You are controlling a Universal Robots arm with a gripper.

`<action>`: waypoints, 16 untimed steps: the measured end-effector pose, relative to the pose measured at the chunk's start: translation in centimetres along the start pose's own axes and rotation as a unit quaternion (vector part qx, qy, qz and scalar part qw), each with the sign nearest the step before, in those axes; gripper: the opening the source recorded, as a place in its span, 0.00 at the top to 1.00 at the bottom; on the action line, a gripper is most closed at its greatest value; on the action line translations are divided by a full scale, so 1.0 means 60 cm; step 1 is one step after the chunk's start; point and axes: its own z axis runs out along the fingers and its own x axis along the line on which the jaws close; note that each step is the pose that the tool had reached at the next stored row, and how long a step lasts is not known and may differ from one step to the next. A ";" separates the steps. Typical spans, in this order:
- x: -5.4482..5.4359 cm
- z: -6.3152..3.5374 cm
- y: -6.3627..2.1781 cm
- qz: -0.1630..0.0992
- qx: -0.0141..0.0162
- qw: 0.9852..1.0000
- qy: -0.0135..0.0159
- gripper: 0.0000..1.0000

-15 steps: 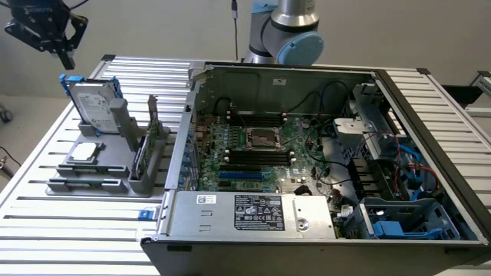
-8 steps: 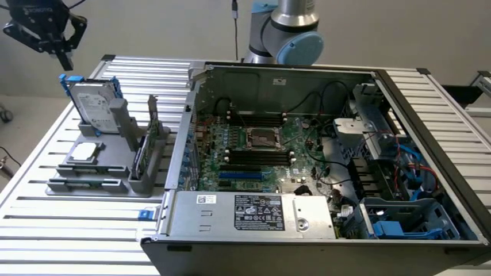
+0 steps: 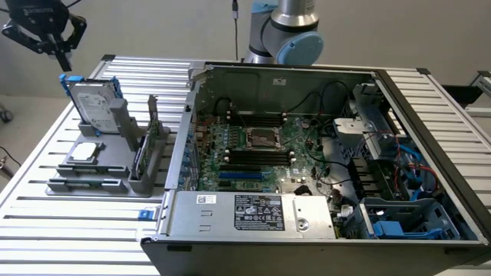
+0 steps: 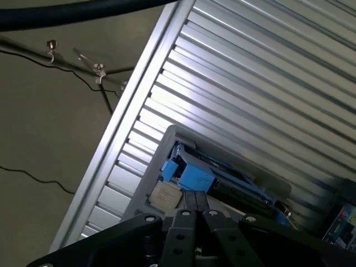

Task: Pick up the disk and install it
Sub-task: 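Pick up the disk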

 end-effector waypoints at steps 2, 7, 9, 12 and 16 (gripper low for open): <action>0.000 0.000 0.000 -0.015 0.000 1.000 0.001 0.89; 0.000 0.001 0.000 -0.058 0.001 0.998 0.000 0.89; 0.000 0.001 0.000 -0.075 0.001 0.997 -0.001 0.89; 0.000 0.001 0.000 -0.102 0.001 0.995 -0.002 0.89; 0.000 0.002 0.000 -0.137 0.002 0.991 -0.004 0.89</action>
